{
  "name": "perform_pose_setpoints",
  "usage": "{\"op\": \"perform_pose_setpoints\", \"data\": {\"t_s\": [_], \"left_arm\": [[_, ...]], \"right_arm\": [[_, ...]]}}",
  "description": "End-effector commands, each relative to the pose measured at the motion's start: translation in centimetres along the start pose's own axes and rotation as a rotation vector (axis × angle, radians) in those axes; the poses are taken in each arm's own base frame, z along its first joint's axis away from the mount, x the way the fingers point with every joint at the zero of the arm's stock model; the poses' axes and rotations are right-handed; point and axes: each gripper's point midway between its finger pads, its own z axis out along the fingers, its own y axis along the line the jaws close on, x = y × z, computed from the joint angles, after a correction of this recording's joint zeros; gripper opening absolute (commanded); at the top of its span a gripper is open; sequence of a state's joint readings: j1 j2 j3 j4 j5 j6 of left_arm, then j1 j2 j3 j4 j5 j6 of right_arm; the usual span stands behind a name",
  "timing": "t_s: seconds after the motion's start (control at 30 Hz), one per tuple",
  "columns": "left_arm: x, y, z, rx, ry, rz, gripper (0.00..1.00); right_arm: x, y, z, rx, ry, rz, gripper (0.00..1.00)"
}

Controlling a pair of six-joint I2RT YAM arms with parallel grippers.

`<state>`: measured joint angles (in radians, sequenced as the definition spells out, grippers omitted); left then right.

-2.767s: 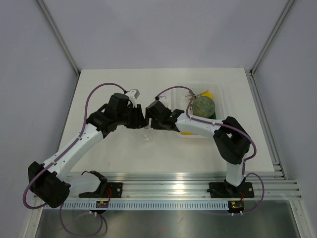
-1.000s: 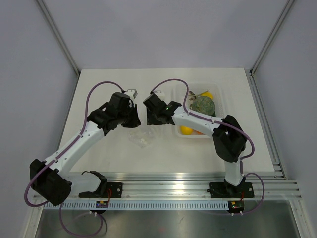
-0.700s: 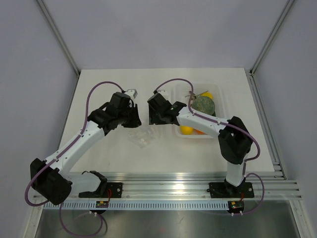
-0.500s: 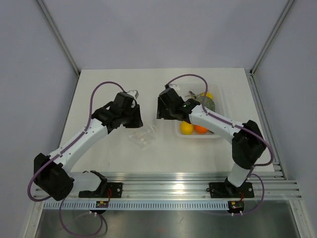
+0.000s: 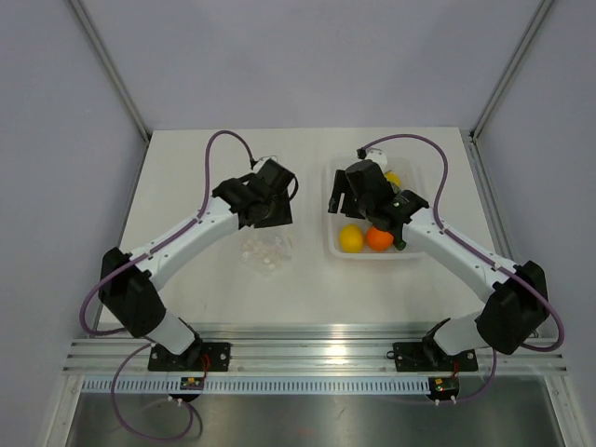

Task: Place the food in the zip-top bag and seal the zipper
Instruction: Open the zipper of the food storage bag at the center of the board.

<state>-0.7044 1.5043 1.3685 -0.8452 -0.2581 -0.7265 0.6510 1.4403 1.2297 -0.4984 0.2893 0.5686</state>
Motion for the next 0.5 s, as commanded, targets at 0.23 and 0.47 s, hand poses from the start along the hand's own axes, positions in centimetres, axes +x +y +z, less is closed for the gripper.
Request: {"op": "perform_pose_setpoints", "data": {"t_s": [0.23,0.47], "left_arm": [[-1.1,0.4,2.6,-0.313,-0.033,-0.022,0.47],[-1.0,1.2,3.3,-0.381,-0.047,-0.017,0.50]], "right_arm": [[-0.3,-1.1,-1.0,0.000,-0.034,-0.024,0.81],[0.0,-1.2,-0.9,-0.010,-0.024,-0.027,0.82]]}}
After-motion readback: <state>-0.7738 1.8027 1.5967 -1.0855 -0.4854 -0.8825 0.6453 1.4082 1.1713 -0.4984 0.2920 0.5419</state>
